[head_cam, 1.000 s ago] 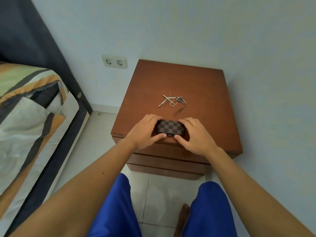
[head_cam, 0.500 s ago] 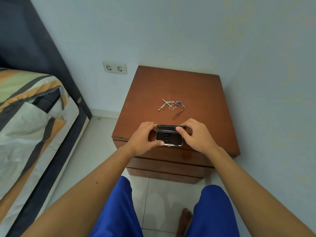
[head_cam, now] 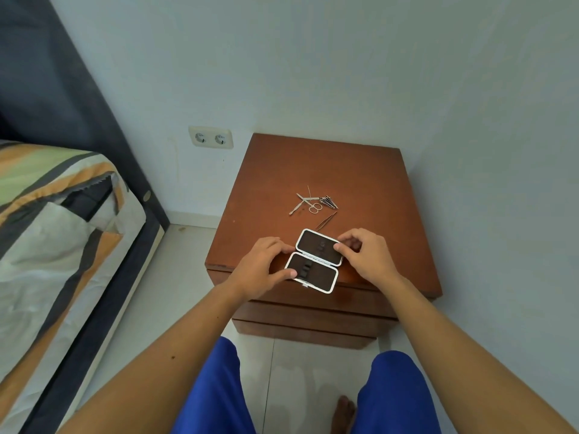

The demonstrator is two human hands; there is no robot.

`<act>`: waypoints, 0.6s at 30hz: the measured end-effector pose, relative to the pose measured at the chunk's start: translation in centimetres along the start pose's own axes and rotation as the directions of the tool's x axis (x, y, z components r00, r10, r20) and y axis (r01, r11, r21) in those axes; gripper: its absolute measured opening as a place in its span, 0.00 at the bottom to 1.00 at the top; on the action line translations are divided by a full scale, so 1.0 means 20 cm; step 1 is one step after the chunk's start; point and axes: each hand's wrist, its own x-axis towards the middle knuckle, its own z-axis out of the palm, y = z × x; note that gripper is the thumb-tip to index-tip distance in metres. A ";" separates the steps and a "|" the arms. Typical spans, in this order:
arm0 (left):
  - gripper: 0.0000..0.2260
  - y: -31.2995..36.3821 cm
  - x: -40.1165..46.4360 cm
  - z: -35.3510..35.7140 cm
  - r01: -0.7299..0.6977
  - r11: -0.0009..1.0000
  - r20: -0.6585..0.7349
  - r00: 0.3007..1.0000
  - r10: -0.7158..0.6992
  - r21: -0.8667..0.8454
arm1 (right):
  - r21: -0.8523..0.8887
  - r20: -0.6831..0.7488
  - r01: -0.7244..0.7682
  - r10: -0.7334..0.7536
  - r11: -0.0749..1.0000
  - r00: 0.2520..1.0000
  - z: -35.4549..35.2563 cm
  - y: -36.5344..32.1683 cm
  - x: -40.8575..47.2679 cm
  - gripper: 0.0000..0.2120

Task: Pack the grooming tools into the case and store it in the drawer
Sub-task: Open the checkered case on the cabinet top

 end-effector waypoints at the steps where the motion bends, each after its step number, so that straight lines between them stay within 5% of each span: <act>1: 0.23 0.00 0.00 0.00 -0.005 1.000 0.009 1.000 0.004 0.021 | -0.015 0.005 0.015 -0.015 1.000 1.000 0.01 0.00 0.01 0.04; 13: 0.22 -0.02 0.01 -0.02 -0.029 0.997 0.026 0.999 0.027 0.077 | -0.029 0.031 0.049 -0.048 0.998 0.998 0.04 -0.03 0.08 0.02; 18: 0.12 -0.09 0.07 -0.05 0.011 0.995 -0.189 0.982 0.008 0.097 | -0.020 0.040 0.010 -0.009 1.000 0.999 0.00 -0.01 -0.01 0.03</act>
